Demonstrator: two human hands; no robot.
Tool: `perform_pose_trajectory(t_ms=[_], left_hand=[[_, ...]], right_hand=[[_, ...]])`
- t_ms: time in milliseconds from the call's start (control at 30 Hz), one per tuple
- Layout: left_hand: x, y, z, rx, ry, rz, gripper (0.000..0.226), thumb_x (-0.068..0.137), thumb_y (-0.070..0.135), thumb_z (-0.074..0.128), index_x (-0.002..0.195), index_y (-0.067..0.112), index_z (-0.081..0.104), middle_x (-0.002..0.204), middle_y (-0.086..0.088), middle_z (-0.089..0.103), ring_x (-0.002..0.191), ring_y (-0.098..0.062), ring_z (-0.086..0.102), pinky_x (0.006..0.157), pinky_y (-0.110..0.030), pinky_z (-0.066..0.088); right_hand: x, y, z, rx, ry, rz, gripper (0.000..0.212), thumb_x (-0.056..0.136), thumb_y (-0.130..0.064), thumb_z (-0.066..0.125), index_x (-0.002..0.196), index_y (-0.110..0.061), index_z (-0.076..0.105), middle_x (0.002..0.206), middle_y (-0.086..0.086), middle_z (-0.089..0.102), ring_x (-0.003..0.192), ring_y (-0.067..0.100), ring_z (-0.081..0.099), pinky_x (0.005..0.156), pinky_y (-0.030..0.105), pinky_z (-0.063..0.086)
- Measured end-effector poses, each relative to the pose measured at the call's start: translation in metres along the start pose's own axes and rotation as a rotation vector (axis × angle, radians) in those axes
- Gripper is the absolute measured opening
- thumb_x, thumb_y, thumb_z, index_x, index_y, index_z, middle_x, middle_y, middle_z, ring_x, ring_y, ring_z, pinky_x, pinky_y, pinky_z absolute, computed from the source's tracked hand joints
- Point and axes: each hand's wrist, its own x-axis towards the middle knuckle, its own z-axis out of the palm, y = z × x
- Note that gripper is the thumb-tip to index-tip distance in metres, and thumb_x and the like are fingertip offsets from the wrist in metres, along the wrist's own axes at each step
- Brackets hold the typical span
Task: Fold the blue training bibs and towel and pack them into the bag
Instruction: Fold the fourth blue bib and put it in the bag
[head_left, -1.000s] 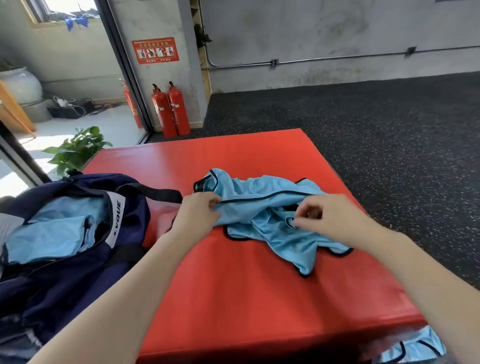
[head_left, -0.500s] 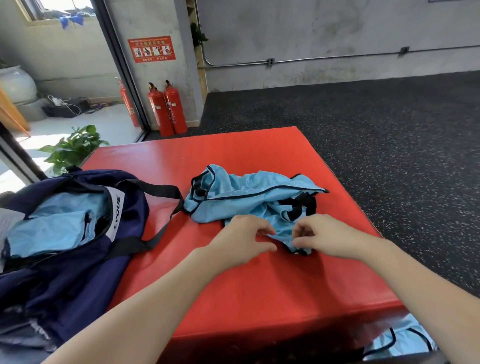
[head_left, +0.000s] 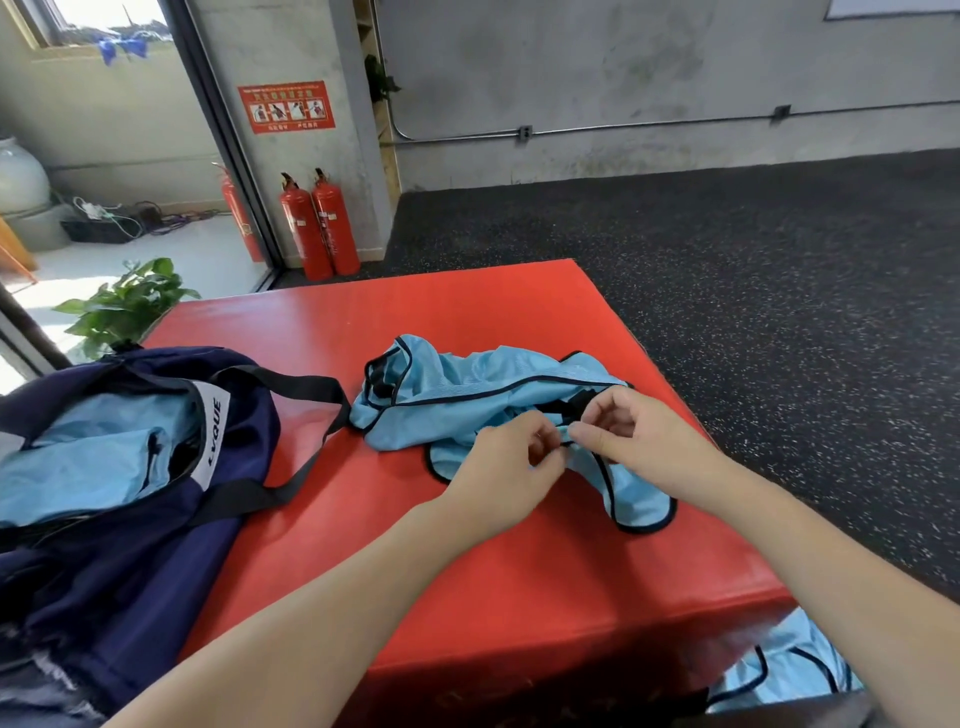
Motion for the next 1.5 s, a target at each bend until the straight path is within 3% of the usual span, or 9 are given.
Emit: perform_pose_trajectory(t_ms=[100, 267, 400, 533, 667, 833, 1000, 1233, 1500], left_hand=[[0.003, 0.001, -0.002, -0.026, 0.039, -0.001, 0.006, 0.09, 0.021, 0.07, 0.089, 0.022, 0.064, 0.075, 0.004, 0.068, 0.068, -0.01, 0.06, 0.067, -0.025, 0.049], [0.003, 0.006, -0.013, -0.102, 0.083, -0.015, 0.004, 0.09, 0.017, 0.073, 0.09, 0.021, 0.071, 0.074, 0.014, 0.067, 0.068, 0.002, 0.059, 0.07, -0.017, 0.05], [-0.001, 0.005, -0.027, -0.121, 0.072, -0.046, 0.007, 0.09, 0.015, 0.072, 0.092, 0.022, 0.075, 0.071, 0.019, 0.067, 0.07, 0.002, 0.062, 0.076, -0.03, 0.059], [-0.011, 0.001, -0.047, -0.017, 0.095, -0.026, 0.01, 0.088, 0.015, 0.074, 0.092, 0.023, 0.077, 0.074, 0.019, 0.068, 0.07, 0.009, 0.059, 0.07, -0.009, 0.043], [-0.024, -0.01, -0.076, 0.081, 0.103, -0.053, 0.012, 0.087, 0.016, 0.075, 0.089, 0.027, 0.077, 0.082, 0.019, 0.073, 0.083, 0.003, 0.064, 0.075, -0.01, 0.046], [-0.042, -0.034, -0.117, 0.216, 0.15, -0.096, 0.013, 0.082, 0.015, 0.079, 0.087, 0.028, 0.078, 0.083, 0.017, 0.073, 0.085, 0.002, 0.065, 0.08, -0.015, 0.048], [-0.065, -0.054, -0.148, 0.252, 0.194, -0.148, 0.023, 0.08, 0.014, 0.08, 0.079, 0.036, 0.075, 0.079, 0.02, 0.071, 0.081, 0.006, 0.064, 0.074, -0.007, 0.044], [-0.107, -0.073, -0.147, 0.236, 0.298, -0.12, 0.035, 0.078, 0.006, 0.081, 0.078, 0.04, 0.072, 0.082, 0.016, 0.072, 0.081, -0.001, 0.065, 0.081, -0.016, 0.048], [-0.144, -0.091, -0.121, 0.488, -0.094, -0.071, 0.015, 0.084, 0.045, 0.073, 0.09, 0.033, 0.077, 0.088, 0.018, 0.07, 0.089, -0.001, 0.059, 0.087, -0.029, 0.049]], right_hand=[[-0.006, -0.002, 0.003, -0.148, 0.006, -0.021, 0.044, 0.064, -0.06, 0.086, 0.084, -0.029, 0.061, 0.079, -0.005, 0.069, 0.072, 0.02, 0.063, 0.072, 0.04, 0.052], [-0.008, -0.006, 0.006, -0.251, 0.028, -0.079, 0.015, 0.081, -0.038, 0.082, 0.077, -0.028, 0.071, 0.074, -0.011, 0.071, 0.07, 0.017, 0.066, 0.074, 0.045, 0.053], [-0.01, -0.009, 0.0, -0.264, 0.045, -0.067, 0.005, 0.085, -0.033, 0.079, 0.084, -0.029, 0.077, 0.079, -0.014, 0.074, 0.076, 0.009, 0.068, 0.08, 0.042, 0.054], [-0.016, -0.013, -0.005, -0.268, 0.042, -0.075, 0.001, 0.086, -0.026, 0.079, 0.086, -0.025, 0.079, 0.081, -0.014, 0.075, 0.078, 0.005, 0.068, 0.081, 0.031, 0.051], [-0.023, -0.012, -0.013, -0.321, 0.067, -0.076, 0.007, 0.085, -0.02, 0.079, 0.086, -0.027, 0.078, 0.074, -0.025, 0.071, 0.071, 0.0, 0.065, 0.071, 0.017, 0.047], [-0.029, -0.002, -0.023, -0.397, 0.08, -0.049, 0.016, 0.085, -0.021, 0.078, 0.083, -0.036, 0.074, 0.07, -0.001, 0.073, 0.062, 0.018, 0.064, 0.065, 0.024, 0.047], [-0.036, 0.003, -0.031, -0.484, 0.069, -0.065, 0.026, 0.083, -0.021, 0.08, 0.081, -0.046, 0.072, 0.078, -0.034, 0.067, 0.08, -0.007, 0.062, 0.07, 0.008, 0.041], [-0.051, 0.013, -0.036, -0.518, 0.038, -0.021, 0.033, 0.079, -0.017, 0.084, 0.077, -0.048, 0.073, 0.08, -0.026, 0.071, 0.08, 0.005, 0.065, 0.08, 0.024, 0.05], [-0.065, 0.017, -0.018, -0.679, -0.305, 0.153, 0.026, 0.071, -0.062, 0.081, 0.073, -0.036, 0.076, 0.072, -0.018, 0.071, 0.07, 0.002, 0.064, 0.074, 0.026, 0.051]])
